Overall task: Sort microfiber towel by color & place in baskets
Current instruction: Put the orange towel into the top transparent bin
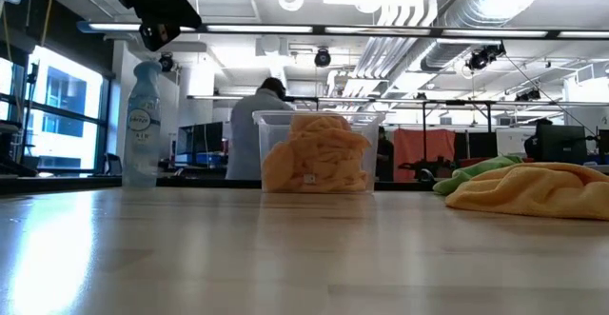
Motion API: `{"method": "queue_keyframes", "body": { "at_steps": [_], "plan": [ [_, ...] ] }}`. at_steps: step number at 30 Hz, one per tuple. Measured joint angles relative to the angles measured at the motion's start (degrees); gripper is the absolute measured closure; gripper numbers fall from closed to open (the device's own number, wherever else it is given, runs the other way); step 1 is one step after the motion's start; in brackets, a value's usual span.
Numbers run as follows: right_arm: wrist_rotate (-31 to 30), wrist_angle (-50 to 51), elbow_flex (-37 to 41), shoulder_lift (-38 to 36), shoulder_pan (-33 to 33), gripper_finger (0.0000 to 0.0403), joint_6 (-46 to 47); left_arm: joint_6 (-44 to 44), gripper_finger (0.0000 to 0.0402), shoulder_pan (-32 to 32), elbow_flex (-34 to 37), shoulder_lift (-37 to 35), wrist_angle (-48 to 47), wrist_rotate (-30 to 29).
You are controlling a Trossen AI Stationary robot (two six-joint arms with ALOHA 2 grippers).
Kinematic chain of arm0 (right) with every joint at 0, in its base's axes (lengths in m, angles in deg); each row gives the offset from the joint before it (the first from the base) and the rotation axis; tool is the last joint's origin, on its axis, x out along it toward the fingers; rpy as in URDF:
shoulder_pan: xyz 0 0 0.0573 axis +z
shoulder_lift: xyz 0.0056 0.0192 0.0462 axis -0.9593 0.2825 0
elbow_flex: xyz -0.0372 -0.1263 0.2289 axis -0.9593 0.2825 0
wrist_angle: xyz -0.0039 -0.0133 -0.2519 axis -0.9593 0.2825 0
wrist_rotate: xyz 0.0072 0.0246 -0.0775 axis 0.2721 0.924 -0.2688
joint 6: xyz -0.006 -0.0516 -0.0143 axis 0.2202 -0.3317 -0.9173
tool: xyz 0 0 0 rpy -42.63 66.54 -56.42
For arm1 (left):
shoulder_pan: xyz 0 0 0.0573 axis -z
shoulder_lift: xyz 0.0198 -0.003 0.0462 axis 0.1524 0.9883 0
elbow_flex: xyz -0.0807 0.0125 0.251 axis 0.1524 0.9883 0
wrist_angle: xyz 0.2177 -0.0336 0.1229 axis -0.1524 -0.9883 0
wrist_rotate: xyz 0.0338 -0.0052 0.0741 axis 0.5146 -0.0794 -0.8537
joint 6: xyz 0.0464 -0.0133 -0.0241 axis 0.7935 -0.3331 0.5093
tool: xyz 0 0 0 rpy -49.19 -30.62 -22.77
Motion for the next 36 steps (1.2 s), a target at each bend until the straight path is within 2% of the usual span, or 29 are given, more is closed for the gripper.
{"method": "queue_keyframes", "body": {
  "at_steps": [4, 9, 13, 15, 23, 28, 36],
  "plan": [
    [0.26, -5.68, 2.27, 0.0, -0.02, 0.0305, -0.55, 0.0, 0.0401, 0.0, 0.0, 0.0, 0.0, 0.0],
    [-1.34, -9.07, 2.4, 0.02, -0.02, 0.0392, -0.81, 0.02, 0.0401, -0.02, 0.0, 0.0, 0.0, 0.0],
    [-3.11, -9.17, 1.31, 0.02, -0.02, 0.0381, -0.17, 0.42, 0.0401, -0.02, 0.0, 0.0, -0.01, 0.01],
    [-5.49, -7.46, -0.91, 0.02, -0.02, 0.0389, -0.71, 0.42, 0.0401, -0.02, 0.0, 0.0, 0.0, 0.02],
    [-17.2, 11.3, -15.94, 0.02, -0.02, 0.04, -2.94, 0.5, 0.0401, -0.02, 0.0, 0.0, -0.02, 0.3],
    [-26.85, 23.04, -26.2, 0.02, -0.02, 0.04, -3.65, 1.52, 0.0401, -0.02, 0.0, 0.0, -0.02, 1.43],
    [-49.46, 35.36, -37.3, 0.02, -0.02, 0.0402, -8.18, 1.67, 0.0401, -0.02, 0.0, 0.0, -0.02, 1.84]
  ]
}}
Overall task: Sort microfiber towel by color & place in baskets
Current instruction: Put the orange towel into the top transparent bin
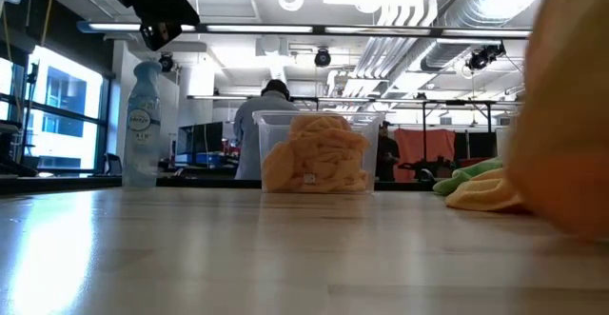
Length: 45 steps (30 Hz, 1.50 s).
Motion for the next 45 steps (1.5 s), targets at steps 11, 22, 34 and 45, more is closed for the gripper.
{"method": "queue_keyframes", "body": {
  "at_steps": [11, 22, 34, 45],
  "plan": [
    [-20.59, 2.86, -0.76, 0.02, -1.78, 0.0402, -3.35, 0.93, 0.0401, 0.0, -0.02, 0.0, -0.04, 0.17],
    [-40.58, 1.18, -0.85, 0.0, -2.22, 0.0403, -7.64, 1.04, 0.0401, 0.0, -0.02, 0.0, -0.04, 0.59],
    [-54.76, 0.92, -0.85, 0.0, -4.67, 0.0403, -8.02, 2.9, 0.0401, 0.0, -0.02, 0.0, -0.04, 0.63],
    [-54.82, -2.43, -0.85, 0.0, -16.94, 0.0403, -15.76, 12.27, 0.0401, -1.13, -0.03, 0.0, -3.64, -0.2]
  ]
}}
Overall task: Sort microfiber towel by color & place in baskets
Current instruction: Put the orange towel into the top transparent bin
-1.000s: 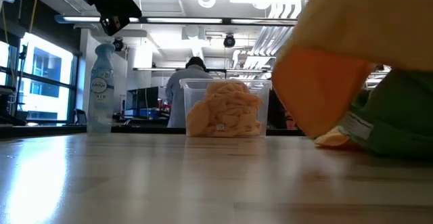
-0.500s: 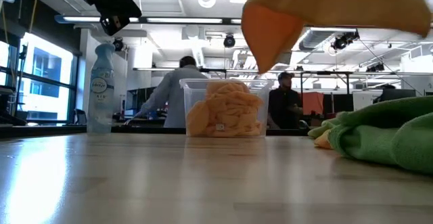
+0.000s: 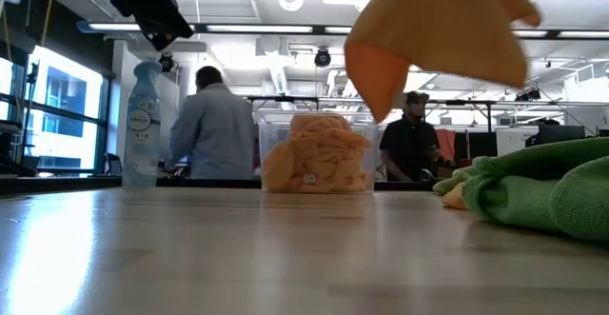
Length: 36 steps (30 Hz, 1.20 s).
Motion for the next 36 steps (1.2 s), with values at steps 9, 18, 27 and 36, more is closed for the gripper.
{"method": "queue_keyframes", "body": {
  "at_steps": [9, 18, 27, 36],
  "plan": [
    [12.41, -12.12, 0.0, 0.0, -10.59, 0.0403, -23.15, 2.48, 0.0401, -5.34, -0.01, 0.0, 0.62, -0.63],
    [45.31, -53.69, 0.0, -0.02, -29.24, 0.0403, -79.64, 4.66, 0.0401, -12.74, 0.0, 0.0, 0.62, -0.61],
    [68.52, -75.23, -0.04, -2.29, -47.48, 0.0403, -96.34, 6.07, 0.0401, -17.63, -0.02, 0.0, -0.3, 0.5],
    [80.98, -77.25, -0.01, -0.54, -61.08, 0.0403, -98.45, 6.68, 0.0401, -22.23, 0.0, 0.0, -1.55, 0.61]
  ]
}}
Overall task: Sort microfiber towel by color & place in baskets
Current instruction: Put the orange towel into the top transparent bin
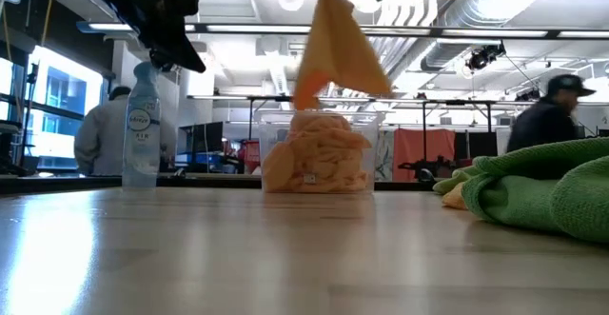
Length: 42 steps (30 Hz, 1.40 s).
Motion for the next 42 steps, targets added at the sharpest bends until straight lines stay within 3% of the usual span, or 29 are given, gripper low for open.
{"method": "queue_keyframes", "body": {
  "at_steps": [8, 15, 24, 30, 37, 42],
  "plan": [
    [10.28, -2.2, 0.01, 7.7, -3.88, 0.0403, 2.09, -0.09, 0.0401, -2.77, -0.01, 0.0, 0.03, -0.01],
    [18.08, -11.19, 0.04, 14.77, -4.04, 0.0403, 4.82, -1.05, 0.0401, -5.08, -0.01, 0.0, 0.03, -0.04],
    [16.99, 12.89, 0.04, 15.05, -6.12, 0.0403, 8.93, -1.05, 0.0401, -6.06, -0.01, 0.0, 0.06, -0.07],
    [10.05, 13.07, 0.04, 16.09, -5.63, 0.0403, 14.02, -1.11, 0.0401, -6.04, -0.01, 0.0, 0.36, -0.09],
    [10.01, 17.88, 0.04, 20.0, -5.38, 0.0403, 22.37, -2.51, 0.0401, -6.04, -0.01, 0.0, 0.4, -0.09],
    [10.05, 18.19, -0.74, 22.47, -4.33, 0.0403, 22.86, -2.68, 0.0401, -6.01, -0.01, 0.0, 0.4, -0.08]
  ]
}}
